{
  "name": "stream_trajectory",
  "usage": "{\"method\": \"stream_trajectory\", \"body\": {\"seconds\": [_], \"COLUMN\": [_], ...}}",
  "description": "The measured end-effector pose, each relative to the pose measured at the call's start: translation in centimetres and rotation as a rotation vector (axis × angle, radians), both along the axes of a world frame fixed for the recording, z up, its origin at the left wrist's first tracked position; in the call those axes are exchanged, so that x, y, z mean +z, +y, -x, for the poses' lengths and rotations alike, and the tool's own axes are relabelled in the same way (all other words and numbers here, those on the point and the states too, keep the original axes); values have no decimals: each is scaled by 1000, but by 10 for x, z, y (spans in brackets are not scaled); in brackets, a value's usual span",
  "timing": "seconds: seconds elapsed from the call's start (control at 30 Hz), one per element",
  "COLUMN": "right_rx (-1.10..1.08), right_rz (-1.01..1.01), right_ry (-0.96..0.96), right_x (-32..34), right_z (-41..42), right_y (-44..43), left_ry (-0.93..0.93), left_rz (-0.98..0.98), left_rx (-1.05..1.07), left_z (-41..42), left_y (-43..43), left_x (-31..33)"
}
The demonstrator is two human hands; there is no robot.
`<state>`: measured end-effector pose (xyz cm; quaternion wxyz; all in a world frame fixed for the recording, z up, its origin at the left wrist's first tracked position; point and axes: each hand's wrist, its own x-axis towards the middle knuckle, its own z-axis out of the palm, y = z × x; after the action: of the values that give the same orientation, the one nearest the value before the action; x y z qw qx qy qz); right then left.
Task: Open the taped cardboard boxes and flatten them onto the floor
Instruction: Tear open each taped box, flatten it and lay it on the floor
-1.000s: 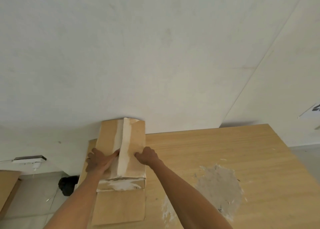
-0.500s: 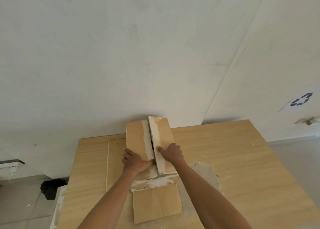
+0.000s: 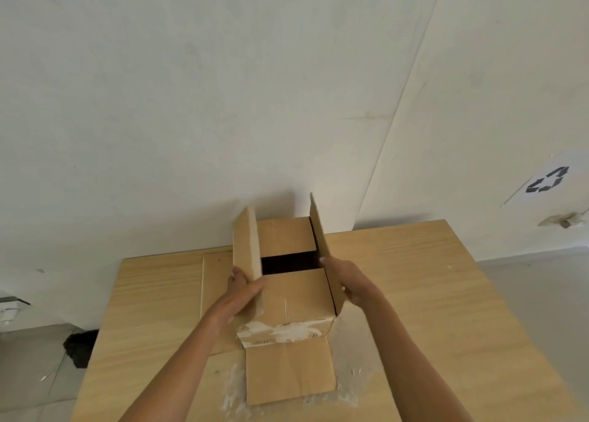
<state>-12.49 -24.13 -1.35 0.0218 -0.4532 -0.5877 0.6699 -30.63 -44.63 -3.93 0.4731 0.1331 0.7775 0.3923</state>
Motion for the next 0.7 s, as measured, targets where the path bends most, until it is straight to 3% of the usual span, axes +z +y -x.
{"method": "stream_trajectory", "body": {"seconds": [0.17, 0.27, 0.37, 0.47, 0.53, 0.6, 0.7], "right_rx": [-145, -256, -238, -135, 6, 252, 588], "right_rz": [-92, -300, -337, -610, -873, -994, -1072], "right_ry": [-81, -298, -515, -567, -407, -277, -331], "right_x": [-19, -54, -78, -85, -81, -77, -72], "right_z": [-44, -60, -54, -29, -11, 6, 27], "right_y": [46, 50, 32, 3, -13, -22, -35], "left_ry": [-109, -129, -121, 141, 378, 621, 922], "left_rz": [-309, -266, -271, -76, 152, 286, 240], "left_rx": [103, 327, 520, 550, 438, 270, -45], "left_z": [10, 30, 48, 54, 50, 38, 16], "left_y": [-33, -61, -86, -95, -89, -78, -56], "left_x": [12, 0, -19, -42, -56, -63, -64]}}
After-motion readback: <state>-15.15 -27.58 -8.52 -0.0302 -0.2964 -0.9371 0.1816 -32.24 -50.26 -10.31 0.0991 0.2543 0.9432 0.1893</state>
